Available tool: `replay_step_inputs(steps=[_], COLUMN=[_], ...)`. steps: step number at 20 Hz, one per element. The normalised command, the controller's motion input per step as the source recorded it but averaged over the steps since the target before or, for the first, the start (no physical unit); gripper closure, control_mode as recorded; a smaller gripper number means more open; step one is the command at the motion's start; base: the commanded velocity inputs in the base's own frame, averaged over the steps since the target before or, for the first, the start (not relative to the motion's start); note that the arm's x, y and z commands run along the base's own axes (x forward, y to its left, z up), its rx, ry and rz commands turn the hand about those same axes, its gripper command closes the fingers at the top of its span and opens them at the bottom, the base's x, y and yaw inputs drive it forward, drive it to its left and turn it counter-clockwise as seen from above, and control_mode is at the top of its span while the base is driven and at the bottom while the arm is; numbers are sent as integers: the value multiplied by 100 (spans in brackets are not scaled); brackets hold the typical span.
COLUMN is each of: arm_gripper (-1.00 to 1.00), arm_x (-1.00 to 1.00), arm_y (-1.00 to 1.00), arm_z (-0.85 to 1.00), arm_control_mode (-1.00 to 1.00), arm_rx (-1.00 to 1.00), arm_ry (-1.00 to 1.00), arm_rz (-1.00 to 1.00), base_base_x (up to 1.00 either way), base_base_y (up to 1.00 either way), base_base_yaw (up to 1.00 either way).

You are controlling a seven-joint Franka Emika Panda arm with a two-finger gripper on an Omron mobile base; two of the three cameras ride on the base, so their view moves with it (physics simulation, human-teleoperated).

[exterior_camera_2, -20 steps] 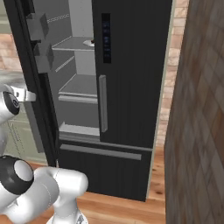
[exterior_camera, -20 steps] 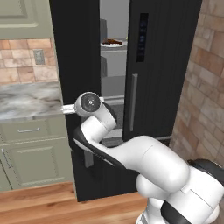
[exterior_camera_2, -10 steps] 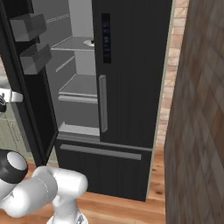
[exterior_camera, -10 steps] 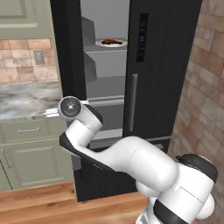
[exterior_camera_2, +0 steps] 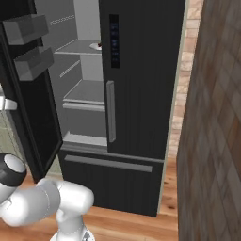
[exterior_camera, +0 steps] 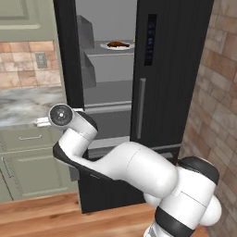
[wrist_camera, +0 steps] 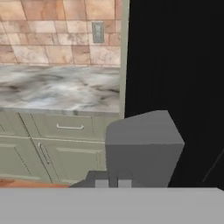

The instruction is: Retrieve the chicken drumstick from the fridge and place it on the saucepan with marinade on the stove.

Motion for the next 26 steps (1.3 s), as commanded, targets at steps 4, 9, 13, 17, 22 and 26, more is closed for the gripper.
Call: replay_step_inputs(steps=[4, 9, 13, 17, 22, 26], arm_gripper=[100, 100, 100, 100, 100, 100], arm_x=[0, 1, 1, 0, -1, -46], arm_y=[47, 47, 44, 35, 3, -20], arm_z=[-25, -23, -19, -12, 0, 9], arm_control_mode=[-100, -100, -100, -100, -100, -100], arm_rx=[0, 0, 0, 0, 0, 0], arm_ry=[0, 1, 1, 0, 0, -12], arm_rz=[0, 0, 0, 0, 0, 1], base_base_x=[0, 0, 0, 0, 0, 0], base_base_y=[0, 0, 0, 0, 0, 0], base_base_yaw=[0, 0, 0, 0, 0, 0])
